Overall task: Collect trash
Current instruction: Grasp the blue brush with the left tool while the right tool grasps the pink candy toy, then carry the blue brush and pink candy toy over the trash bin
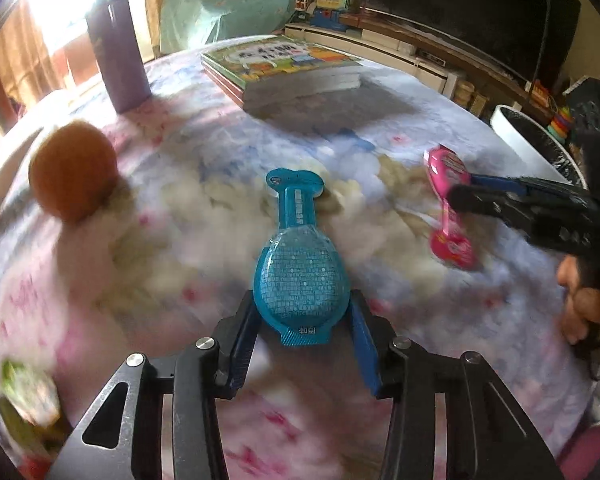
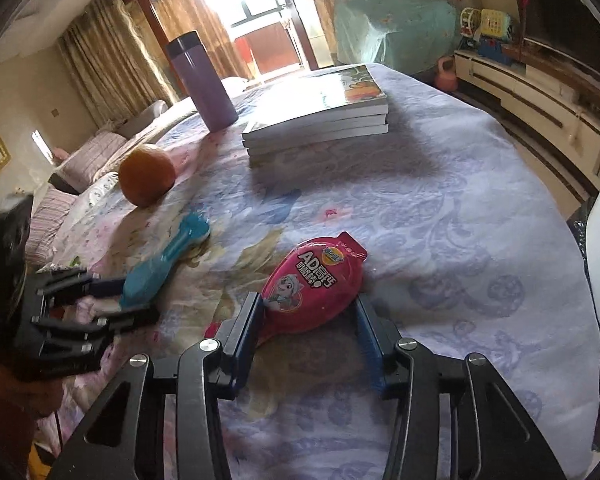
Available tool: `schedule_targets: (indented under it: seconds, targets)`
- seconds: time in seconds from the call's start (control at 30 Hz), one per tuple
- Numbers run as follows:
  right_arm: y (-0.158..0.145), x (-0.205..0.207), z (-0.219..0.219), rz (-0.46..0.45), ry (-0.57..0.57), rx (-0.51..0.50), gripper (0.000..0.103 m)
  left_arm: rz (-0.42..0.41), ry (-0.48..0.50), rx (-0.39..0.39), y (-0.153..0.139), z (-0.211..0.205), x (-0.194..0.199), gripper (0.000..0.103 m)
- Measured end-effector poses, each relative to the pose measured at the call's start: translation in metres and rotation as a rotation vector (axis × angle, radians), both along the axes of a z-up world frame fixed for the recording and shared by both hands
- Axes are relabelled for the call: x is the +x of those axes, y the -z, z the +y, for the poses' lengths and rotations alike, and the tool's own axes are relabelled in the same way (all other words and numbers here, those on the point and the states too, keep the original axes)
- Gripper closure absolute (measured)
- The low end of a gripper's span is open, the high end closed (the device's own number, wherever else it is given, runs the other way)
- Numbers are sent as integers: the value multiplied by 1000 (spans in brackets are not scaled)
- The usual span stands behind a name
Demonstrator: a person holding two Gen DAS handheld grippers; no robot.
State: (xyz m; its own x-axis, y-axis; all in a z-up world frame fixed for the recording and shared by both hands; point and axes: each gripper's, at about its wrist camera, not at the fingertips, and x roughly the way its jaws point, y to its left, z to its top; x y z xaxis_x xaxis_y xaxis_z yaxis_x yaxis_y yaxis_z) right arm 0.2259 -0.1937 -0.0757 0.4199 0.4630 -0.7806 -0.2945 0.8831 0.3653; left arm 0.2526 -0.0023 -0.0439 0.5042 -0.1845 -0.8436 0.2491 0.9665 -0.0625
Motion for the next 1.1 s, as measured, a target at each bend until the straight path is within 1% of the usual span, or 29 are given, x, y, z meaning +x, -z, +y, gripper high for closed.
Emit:
schedule_targets:
  seconds: [0.07,0.1,0.17,0.2,0.27,0.33,0.4,0.43,0.47,0.5,0.53,0.57,0.6,0.7,0.73,0.77,0.8,0.83,1.0,1.1]
  targets:
    - [-1,-2,-4,-3,-13,15,58,6,-23,-30,0,-5,-12,60]
    - [-2,-5,-7,0,-21,22,62,9,-34,-55,-2,-7,-19,60]
    - [-2,-7,-14,11,-42,44,62,9,-55,-108,-5,-9,-30,60]
    - [-2,-8,-17,18,-47,47,63,8,-73,-122,-6,-10,-35,60]
    - [-2,-9,-27,33,-51,53,63,-6,-103,-117,-5,-11,-43,59]
    - [-1,-7,-35,53,-48,47,62,-26,-134,-88,-4,-14,-48,57]
    - [-2,-7,-43,64,-23,75,61,-37,-145,-74,-4,-17,-51,50]
    - [-2,-7,-43,65,-11,72,61,-41,-154,-60,-5,-19,-51,41]
    - [-3,-8,-43,63,-2,71,58,-50,-163,-38,-5,-21,-53,38]
    - [-3,-9,-40,59,6,75,50,-62,-166,-19,-6,-24,-55,38]
    - [-3,-10,-38,53,10,76,46,-67,-168,-8,-7,-27,-56,38]
    - [-3,-12,-34,42,15,66,40,-67,-165,-5,-7,-29,-57,38]
    - [-3,-13,-29,28,21,45,36,-68,-159,-5,-7,-32,-57,38]
    - [-2,-14,-17,-3,29,-20,34,-66,-156,13,1,-37,-52,39]
    - [-1,-13,-14,-14,30,-39,34,-75,-156,18,1,-39,-53,39]
    - [-1,-13,-13,-18,28,-50,37,-81,-156,16,2,-39,-51,44]
    - [-1,-13,-14,-23,32,-50,51,-83,-158,11,2,-39,-51,48]
    - [-1,-13,-17,-23,33,-46,61,-85,-162,3,1,-38,-51,58]
    - [-6,-20,-29,-37,29,-9,62,-75,-182,-83,-1,-34,-51,58]
    - [-13,-29,-39,-47,36,30,62,-74,-171,-135,-6,-38,-53,58]
